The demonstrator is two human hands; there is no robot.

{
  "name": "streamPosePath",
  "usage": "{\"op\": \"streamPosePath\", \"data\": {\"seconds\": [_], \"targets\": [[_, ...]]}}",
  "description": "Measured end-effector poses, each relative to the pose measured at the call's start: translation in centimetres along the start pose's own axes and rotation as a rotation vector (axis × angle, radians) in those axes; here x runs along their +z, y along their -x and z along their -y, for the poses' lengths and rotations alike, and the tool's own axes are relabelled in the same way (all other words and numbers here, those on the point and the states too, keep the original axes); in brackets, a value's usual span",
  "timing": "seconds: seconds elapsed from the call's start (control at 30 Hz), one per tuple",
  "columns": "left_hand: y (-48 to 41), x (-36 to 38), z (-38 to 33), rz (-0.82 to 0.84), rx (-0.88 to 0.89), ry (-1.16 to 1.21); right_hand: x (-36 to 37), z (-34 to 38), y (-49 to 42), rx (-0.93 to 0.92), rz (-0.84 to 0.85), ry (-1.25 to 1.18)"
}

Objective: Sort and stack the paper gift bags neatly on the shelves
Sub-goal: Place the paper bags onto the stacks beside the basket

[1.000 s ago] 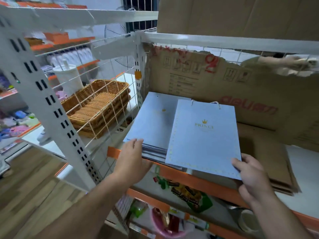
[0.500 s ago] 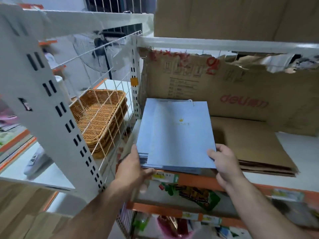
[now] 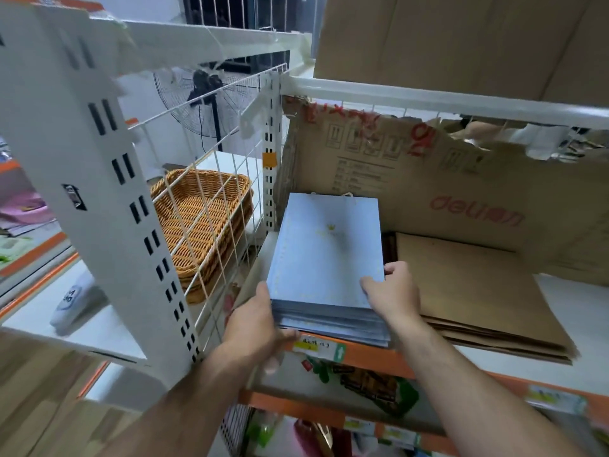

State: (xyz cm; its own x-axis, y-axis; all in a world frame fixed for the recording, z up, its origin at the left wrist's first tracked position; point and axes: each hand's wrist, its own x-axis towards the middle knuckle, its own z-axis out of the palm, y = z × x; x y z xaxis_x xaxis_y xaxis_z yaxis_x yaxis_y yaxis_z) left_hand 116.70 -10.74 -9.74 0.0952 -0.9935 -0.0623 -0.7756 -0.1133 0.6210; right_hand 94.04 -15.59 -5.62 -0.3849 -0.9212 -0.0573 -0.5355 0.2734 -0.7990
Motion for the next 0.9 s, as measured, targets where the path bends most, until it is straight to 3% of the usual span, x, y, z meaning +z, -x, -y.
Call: {"op": "streamPosePath", "data": {"seconds": [0.17,0.27,0.37,0.73,0.9], "targets": [[-0.1,0.1,0.0,-0.013,0.004,-0.029,-0.2,0.4,1.2,-0.297,0.044,0.455],[0.0,0.2,0.0,-0.021,0.000,-0.021,0.1,0.5,2.1,-0.485,0.209,0.636],[0.0,0.2,-0.1,-0.037,0.000,-0.035,0.8,0.7,2.0,-0.495,0.332,0.785],[-0.1,0.0,-0.1,-0.013,-0.009,-0.092,1.4,2.8,1.0,-0.427,0.432,0.969],[0.2,-0.3,-0.3,0.009,0.008,-0.073,1.3,6.8,-2.2,-0.465,0.312,0.890]]}}
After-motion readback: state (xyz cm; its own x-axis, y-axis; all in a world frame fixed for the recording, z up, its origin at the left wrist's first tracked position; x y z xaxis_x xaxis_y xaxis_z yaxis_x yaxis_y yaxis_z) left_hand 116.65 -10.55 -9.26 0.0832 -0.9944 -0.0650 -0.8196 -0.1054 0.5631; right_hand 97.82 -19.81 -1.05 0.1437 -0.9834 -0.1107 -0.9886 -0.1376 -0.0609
